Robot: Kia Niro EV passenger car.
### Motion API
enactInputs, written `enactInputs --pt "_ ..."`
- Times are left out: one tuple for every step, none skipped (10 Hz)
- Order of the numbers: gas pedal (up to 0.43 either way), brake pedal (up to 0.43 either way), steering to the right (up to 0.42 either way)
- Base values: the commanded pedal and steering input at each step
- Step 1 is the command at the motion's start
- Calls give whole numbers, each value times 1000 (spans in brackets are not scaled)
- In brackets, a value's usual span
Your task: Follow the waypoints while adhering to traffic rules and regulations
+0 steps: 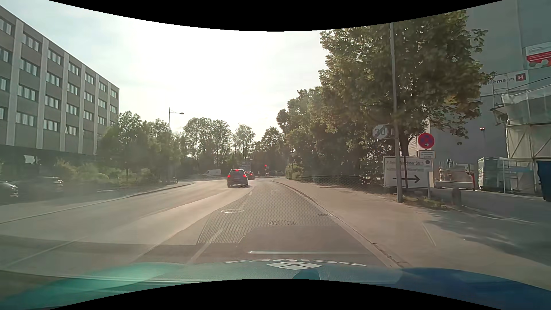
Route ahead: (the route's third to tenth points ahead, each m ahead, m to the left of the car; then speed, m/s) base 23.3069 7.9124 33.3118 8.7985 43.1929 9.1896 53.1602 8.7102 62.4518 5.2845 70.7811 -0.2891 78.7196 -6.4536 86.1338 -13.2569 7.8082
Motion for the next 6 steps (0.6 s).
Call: enactInputs --pt "169 0 -19" --pt "169 0 -19" --pt "169 0 -19" --pt "189 0 -19" --pt "197 0 -19" --pt "197 0 -20"
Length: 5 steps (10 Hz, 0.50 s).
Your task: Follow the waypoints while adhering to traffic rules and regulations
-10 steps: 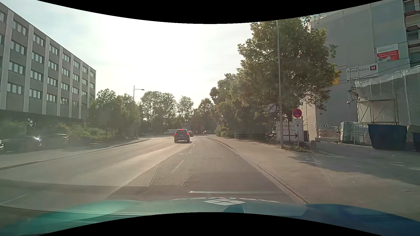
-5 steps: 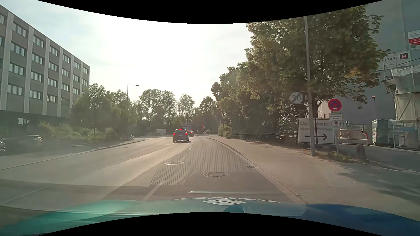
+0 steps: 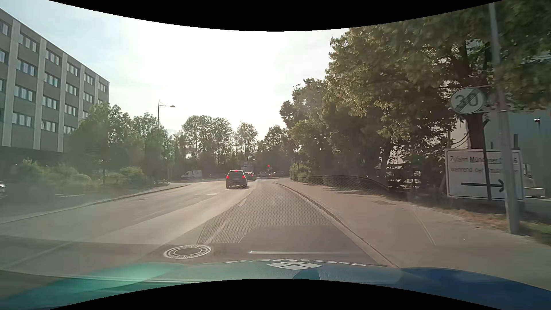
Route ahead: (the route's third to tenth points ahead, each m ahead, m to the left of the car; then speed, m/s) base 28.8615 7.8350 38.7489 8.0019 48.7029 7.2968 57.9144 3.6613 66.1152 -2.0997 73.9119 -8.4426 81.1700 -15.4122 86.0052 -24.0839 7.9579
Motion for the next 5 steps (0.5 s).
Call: enactInputs --pt "228 0 -21" --pt "260 0 -22" --pt "260 0 -26" --pt "260 0 -30" --pt "287 0 -36"
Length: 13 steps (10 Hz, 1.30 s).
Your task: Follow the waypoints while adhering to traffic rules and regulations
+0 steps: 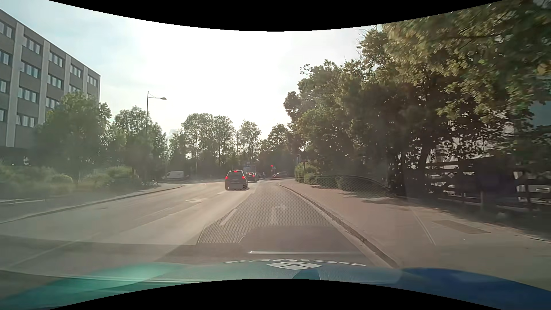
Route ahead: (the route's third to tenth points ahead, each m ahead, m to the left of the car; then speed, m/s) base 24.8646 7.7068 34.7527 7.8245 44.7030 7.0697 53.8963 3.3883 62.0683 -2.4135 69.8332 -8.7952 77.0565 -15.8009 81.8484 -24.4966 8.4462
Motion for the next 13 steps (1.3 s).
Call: enactInputs --pt "331 0 -36" --pt "339 0 -37" --pt "339 0 -36" --pt "339 0 -36" --pt "339 0 -36" --pt "339 0 -36" --pt "339 0 -35" --pt "339 0 -33" --pt "339 0 -29" --pt "339 0 -26" --pt "339 0 -21" --pt "331 0 -16" --pt "248 0 -14"
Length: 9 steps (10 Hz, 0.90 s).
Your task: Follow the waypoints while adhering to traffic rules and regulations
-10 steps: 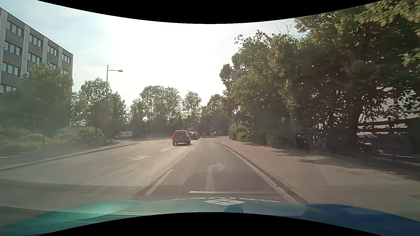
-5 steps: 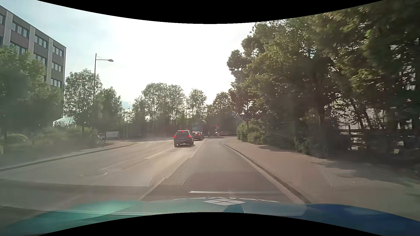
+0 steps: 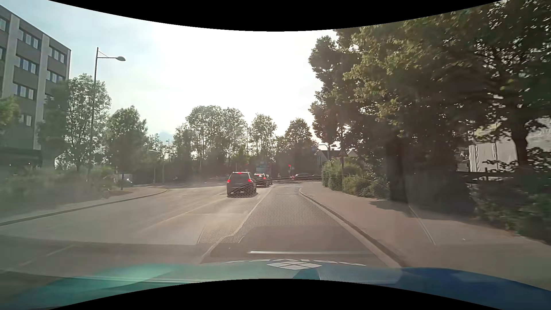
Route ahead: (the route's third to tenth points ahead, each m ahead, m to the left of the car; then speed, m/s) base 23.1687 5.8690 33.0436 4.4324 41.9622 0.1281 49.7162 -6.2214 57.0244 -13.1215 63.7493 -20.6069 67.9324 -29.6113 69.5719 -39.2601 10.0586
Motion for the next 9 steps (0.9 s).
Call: enactInputs --pt "197 0 -13" --pt "197 0 -13" --pt "130 0 -13" --pt "0 0 -11" --pt "0 0 -11" --pt "0 0 -11" --pt "0 0 -10" --pt "0 0 -10" --pt "0 0 -9"
